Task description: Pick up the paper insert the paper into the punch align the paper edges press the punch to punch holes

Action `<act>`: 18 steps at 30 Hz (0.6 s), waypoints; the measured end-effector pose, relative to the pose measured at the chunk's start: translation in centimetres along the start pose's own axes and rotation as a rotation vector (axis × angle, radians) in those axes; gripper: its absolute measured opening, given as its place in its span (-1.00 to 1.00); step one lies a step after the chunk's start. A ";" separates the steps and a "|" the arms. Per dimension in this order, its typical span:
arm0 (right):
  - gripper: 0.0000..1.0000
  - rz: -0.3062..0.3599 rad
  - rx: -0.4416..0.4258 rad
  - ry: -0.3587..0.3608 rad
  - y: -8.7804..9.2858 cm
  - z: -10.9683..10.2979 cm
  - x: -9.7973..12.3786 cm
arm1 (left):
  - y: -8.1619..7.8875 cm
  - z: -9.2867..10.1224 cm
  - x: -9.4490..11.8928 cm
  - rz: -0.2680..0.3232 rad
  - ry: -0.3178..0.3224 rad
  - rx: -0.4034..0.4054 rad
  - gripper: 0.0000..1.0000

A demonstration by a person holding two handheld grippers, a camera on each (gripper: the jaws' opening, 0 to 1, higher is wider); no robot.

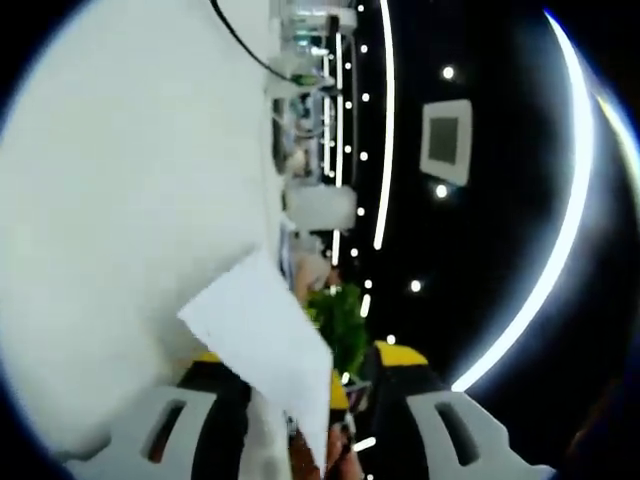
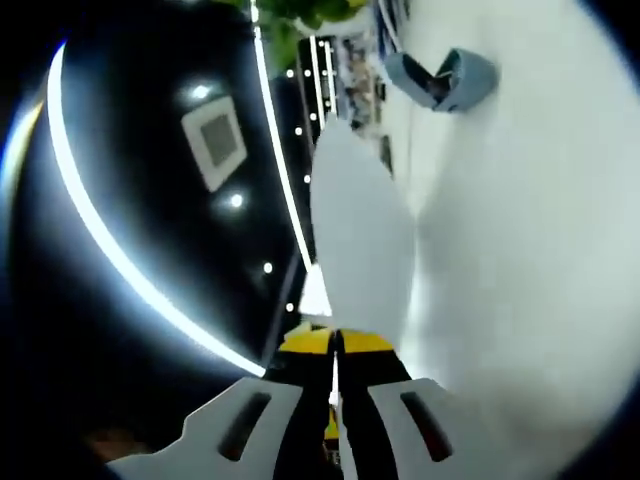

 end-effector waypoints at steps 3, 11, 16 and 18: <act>-0.93 0.038 -0.057 -0.074 -0.2 -0.7 -0.1 | 0.0 0.1 0.2 -0.003 0.004 0.002 -0.03; -0.93 0.069 -0.117 -0.123 0.9 -0.5 -2.1 | 0.4 0.3 0.0 -0.008 0.018 0.047 0.18; -0.93 0.068 -0.122 -0.133 1.0 -0.5 -1.8 | 0.2 0.2 0.1 0.028 0.031 0.097 0.18; -0.93 0.071 -0.123 -0.128 1.0 -0.4 -1.6 | 0.2 0.2 0.1 0.037 0.038 0.120 0.18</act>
Point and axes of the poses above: the point that each gripper's makers call its tool centre point, and the gripper's own axes: x roughly backward along the fingers, z roughly to its right, y roughly out of its underside, the point moved 10 cm from there along x, roughly backward along the fingers, and after that the axes turned 2 degrees about -y, right-handed, at the moved point
